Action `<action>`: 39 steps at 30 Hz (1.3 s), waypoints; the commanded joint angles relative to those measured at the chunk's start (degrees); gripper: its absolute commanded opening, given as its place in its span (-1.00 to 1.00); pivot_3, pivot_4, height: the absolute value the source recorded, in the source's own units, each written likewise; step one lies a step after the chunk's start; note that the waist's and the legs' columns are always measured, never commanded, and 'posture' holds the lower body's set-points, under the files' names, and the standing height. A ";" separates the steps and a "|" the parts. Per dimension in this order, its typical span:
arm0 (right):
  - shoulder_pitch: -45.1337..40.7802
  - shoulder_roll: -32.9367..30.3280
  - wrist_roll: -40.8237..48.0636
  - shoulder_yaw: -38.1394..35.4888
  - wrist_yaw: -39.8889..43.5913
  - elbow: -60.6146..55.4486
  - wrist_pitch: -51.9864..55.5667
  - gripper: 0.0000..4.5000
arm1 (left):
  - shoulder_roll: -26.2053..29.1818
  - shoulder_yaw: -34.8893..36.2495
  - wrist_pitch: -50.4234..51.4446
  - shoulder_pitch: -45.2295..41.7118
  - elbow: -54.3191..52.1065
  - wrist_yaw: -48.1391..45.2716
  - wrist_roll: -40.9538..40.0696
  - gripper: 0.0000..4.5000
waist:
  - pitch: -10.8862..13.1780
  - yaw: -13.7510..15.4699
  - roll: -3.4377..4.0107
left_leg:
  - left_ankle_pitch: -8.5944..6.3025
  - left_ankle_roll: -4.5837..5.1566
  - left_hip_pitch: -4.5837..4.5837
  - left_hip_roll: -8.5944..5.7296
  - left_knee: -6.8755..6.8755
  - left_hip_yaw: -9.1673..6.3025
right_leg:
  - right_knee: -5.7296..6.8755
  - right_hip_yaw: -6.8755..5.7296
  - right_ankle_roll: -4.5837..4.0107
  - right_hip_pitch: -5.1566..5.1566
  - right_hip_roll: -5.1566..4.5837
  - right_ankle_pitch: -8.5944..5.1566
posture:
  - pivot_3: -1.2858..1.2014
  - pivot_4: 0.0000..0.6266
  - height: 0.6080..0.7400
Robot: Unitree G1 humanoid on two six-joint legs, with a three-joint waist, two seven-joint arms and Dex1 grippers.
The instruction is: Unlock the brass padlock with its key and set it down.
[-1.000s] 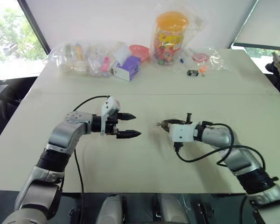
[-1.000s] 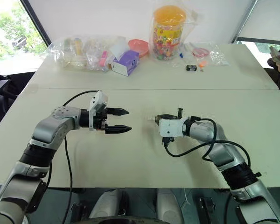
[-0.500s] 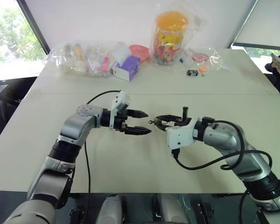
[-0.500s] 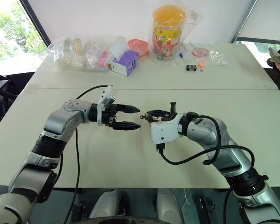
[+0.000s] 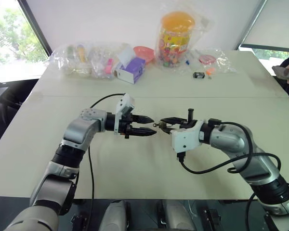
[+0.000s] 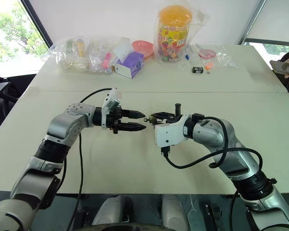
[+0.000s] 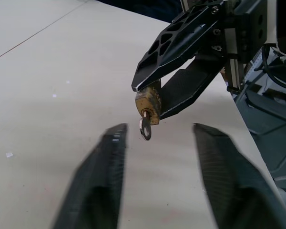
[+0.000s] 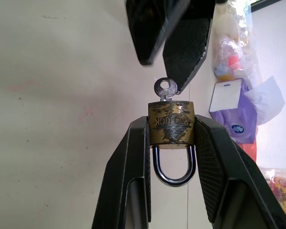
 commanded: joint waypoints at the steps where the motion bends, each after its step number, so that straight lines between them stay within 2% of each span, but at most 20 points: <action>1: -0.66 0.20 0.84 -0.95 0.15 -2.81 0.28 -0.69 | -0.41 1.01 0.45 -1.76 -1.61 0.38 -0.90 -0.89 | 0.00 -0.01 0.00 | 0.00 0.00 0.00 0.00 0.00 0.00 | 0.00 0.00 0.00 0.00 0.00 0.00 | 0.03 -0.52 1.00; 2: -0.60 0.18 0.90 -0.93 0.25 -2.93 0.37 -0.69 | -0.51 0.96 0.77 -1.86 -2.02 0.58 -1.04 -0.98 | 0.00 -0.01 0.00 | 0.00 0.00 0.00 0.00 0.00 0.00 | 0.00 0.00 0.00 0.00 0.00 0.00 | 0.03 -0.52 1.00; 7: -0.56 0.30 1.09 -0.79 0.73 -3.62 1.05 -0.69 | -0.62 0.49 1.77 -2.22 -4.37 1.37 -0.88 -0.98 | 0.00 -0.01 -0.01 | 0.00 0.00 0.00 0.00 0.00 0.00 | -0.01 0.00 0.00 0.00 0.00 0.00 | 0.03 -0.52 1.00; 12: -0.91 1.29 2.84 -1.31 1.06 -4.32 3.55 -0.69 | -0.57 -0.62 -3.15 -1.67 -4.67 2.54 2.48 -0.98 | 0.00 0.02 -0.01 | 0.00 0.00 0.00 0.00 0.00 0.00 | -0.01 0.00 0.00 0.01 0.00 0.00 | 0.03 -0.52 1.00; 26: -4.44 7.07 22.59 -7.75 5.00 -10.66 32.78 -0.69 | -0.73 -0.40 -26.81 2.04 -2.05 5.05 10.89 -0.98 | 0.01 0.04 0.00 | -0.01 0.01 -0.01 0.02 -0.01 -0.01 | -0.03 0.00 0.00 0.01 -0.11 0.00 | 0.03 -0.52 1.00; 29: -5.11 6.12 23.90 -7.85 4.90 -10.69 33.92 -0.69 | -0.37 -0.53 -29.79 2.55 -1.25 5.16 11.79 -0.98 | 0.01 0.03 0.00 | -0.02 0.03 -0.01 0.02 -0.02 -0.01 | -0.04 0.00 0.00 0.01 -0.15 0.00 | 0.03 -0.52 1.00; 31: -5.56 5.46 23.69 -7.32 4.53 -10.41 33.30 -0.69 | -0.23 -0.34 -27.73 2.74 -1.15 5.55 11.12 -0.98 | 0.01 0.04 0.00 | -0.02 0.03 -0.02 0.02 -0.02 -0.01 | -0.06 0.00 0.00 0.00 -0.14 0.00 | 0.03 -0.52 1.00; 33: -5.97 4.64 22.53 -6.35 4.04 -9.94 31.45 -0.69 | -0.28 0.83 -19.41 2.53 -1.71 6.21 7.58 -0.98 | 0.01 -0.01 0.00 | -0.02 0.04 -0.03 0.01 -0.02 -0.01 | -0.06 0.00 0.00 0.00 -0.10 0.00 | 0.03 -0.52 1.00; 35: -6.32 3.33 20.53 -4.99 3.58 -9.23 28.61 -0.69 | 0.59 2.43 -5.69 1.91 -2.51 5.81 0.98 -0.98 | 0.01 -0.07 0.00 | -0.03 0.05 -0.04 0.01 -0.02 -0.01 | -0.06 -0.01 0.01 -0.01 -0.06 0.00 | 0.03 -0.52 1.00; 38: -6.42 2.11 18.89 -3.70 3.11 -8.63 25.94 -0.69 | 2.42 3.84 6.86 1.81 -3.04 4.09 -5.79 -0.98 | 0.01 -0.18 0.00 | -0.03 0.06 -0.04 0.02 -0.02 -0.02 | -0.06 -0.02 0.02 -0.02 -0.01 0.00 | 0.03 -0.52 1.00; 39: -6.44 1.99 18.83 -3.51 2.99 -8.56 25.55 -0.69 | 2.67 4.39 10.00 1.86 -3.21 3.97 -7.76 -0.87 | 0.02 -0.28 -0.01 | -0.03 0.06 -0.03 0.02 -0.03 -0.03 | -0.06 -0.02 0.02 -0.02 -0.01 0.00 | 0.03 -0.52 1.00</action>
